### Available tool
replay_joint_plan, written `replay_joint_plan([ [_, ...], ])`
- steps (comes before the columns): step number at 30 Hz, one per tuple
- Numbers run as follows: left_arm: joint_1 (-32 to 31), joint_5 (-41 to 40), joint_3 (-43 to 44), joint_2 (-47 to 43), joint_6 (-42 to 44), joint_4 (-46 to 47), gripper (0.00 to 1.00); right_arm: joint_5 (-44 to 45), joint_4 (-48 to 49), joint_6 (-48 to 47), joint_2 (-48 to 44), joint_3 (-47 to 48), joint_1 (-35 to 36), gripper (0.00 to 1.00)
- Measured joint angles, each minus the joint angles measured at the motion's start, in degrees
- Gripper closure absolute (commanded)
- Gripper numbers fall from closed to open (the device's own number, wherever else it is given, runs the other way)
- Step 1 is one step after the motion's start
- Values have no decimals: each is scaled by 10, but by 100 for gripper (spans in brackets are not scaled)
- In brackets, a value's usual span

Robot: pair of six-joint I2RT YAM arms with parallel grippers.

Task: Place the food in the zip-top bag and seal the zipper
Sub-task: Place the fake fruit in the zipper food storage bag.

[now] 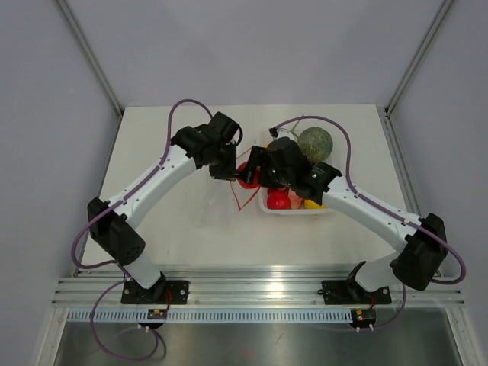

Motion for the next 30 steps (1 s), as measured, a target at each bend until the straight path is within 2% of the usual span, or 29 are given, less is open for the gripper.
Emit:
replay_joint_plan([
  [3, 2, 8, 3, 0, 5, -4, 100, 8, -2, 0, 9, -1, 0, 53],
  [6, 2, 23, 3, -1, 9, -6, 100, 17, -3, 0, 21, 0, 0, 27],
  [7, 2, 28, 3, -2, 10, -7, 100, 18, -4, -1, 26, 0, 0, 15],
  [10, 2, 38, 4, -5, 13, -8, 100, 19, -16, -6, 43, 9, 0, 7],
  [18, 9, 52, 14, -9, 19, -7, 100, 24, -47, -19, 40, 30, 0, 4],
  [25, 24, 64, 18, -9, 20, -2, 100, 77, -86, -40, -22, 44, -7, 6],
  [30, 32, 65, 18, -9, 20, 2, 100, 123, -132, -54, -91, 23, -83, 4],
])
